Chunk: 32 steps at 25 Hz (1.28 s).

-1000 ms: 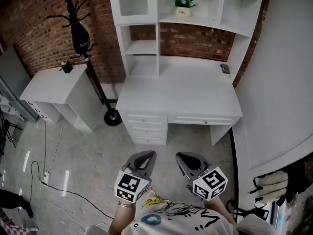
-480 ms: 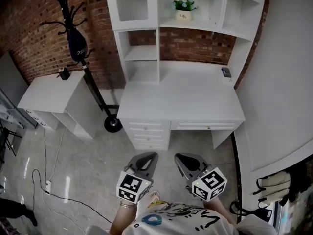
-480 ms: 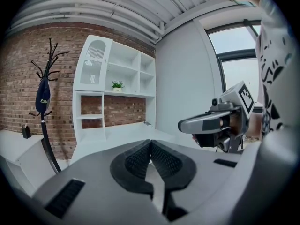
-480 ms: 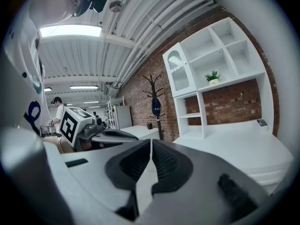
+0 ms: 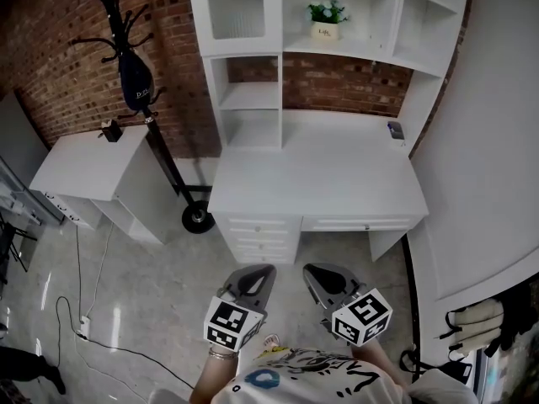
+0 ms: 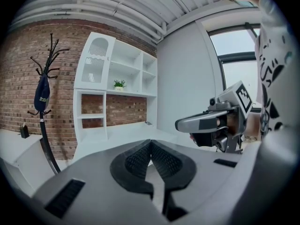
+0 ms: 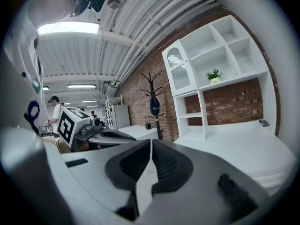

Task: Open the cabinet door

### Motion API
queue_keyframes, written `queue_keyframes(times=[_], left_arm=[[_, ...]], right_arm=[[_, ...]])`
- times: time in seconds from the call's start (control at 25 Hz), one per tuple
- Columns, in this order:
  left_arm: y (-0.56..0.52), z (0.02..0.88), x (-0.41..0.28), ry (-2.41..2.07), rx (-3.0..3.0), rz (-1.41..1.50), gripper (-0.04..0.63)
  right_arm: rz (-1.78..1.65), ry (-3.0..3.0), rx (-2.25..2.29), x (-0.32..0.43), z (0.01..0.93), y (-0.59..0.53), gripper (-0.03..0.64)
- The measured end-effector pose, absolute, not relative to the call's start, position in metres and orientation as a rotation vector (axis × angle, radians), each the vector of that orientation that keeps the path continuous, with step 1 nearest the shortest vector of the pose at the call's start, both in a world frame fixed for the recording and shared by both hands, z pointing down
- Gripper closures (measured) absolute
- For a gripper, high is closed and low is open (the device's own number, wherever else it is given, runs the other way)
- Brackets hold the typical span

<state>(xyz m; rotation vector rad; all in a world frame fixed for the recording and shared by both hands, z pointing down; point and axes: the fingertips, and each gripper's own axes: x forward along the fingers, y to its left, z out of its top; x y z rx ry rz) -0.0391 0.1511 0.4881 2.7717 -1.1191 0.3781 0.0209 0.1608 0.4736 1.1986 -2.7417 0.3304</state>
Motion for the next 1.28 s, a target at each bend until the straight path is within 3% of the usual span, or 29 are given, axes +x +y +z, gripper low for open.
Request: queue_keyframes(times=[0.76, 1.28], left_arm=[[0.102, 0.503, -0.103, -1.098, 2.773, 0.437, 0.581], [0.056, 0.506, -0.093, -1.112, 2.776, 0.42, 0.581]], right_arm=[[0.331, -2.684, 1.27, -0.026, 0.487, 0.111, 0.588], [0.319, -2.64, 1.267, -0.012, 0.497, 0.063, 0.588]])
